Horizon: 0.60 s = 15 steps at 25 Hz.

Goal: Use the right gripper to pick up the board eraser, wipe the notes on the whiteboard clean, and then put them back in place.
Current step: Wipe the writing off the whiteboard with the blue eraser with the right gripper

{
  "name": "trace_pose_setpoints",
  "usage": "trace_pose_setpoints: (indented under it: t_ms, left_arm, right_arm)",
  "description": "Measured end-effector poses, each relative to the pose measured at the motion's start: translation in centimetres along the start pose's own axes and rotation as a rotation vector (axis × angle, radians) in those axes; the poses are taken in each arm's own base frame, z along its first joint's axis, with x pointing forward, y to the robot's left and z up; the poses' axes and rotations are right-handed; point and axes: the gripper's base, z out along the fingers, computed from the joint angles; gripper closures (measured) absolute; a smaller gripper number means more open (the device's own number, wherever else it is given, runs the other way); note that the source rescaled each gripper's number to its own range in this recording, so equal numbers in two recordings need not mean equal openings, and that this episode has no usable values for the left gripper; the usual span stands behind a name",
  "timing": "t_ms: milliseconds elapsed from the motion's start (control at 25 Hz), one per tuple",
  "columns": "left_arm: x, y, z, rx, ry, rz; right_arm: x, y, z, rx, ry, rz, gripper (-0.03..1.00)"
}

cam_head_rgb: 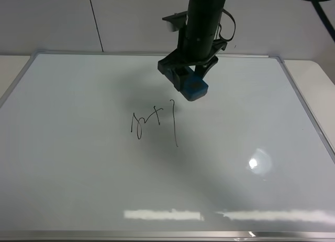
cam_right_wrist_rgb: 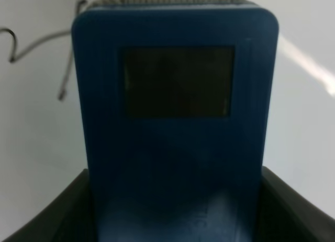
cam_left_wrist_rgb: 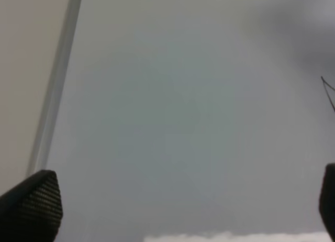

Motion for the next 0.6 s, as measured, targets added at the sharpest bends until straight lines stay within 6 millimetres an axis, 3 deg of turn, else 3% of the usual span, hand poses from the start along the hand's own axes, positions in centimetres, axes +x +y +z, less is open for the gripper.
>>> trace_pose_setpoints:
  t_ms: [240, 600]
  left_arm:
    - [0.0, 0.0, 0.0, 0.000, 0.000, 0.000]
    - [0.0, 0.0, 0.0, 0.000, 0.000, 0.000]
  right_arm:
    - [-2.3, 2.4, 1.6, -0.009, -0.019, -0.012, 0.92]
    - [-2.5, 2.9, 5.7, 0.004, 0.072, 0.000, 0.92]
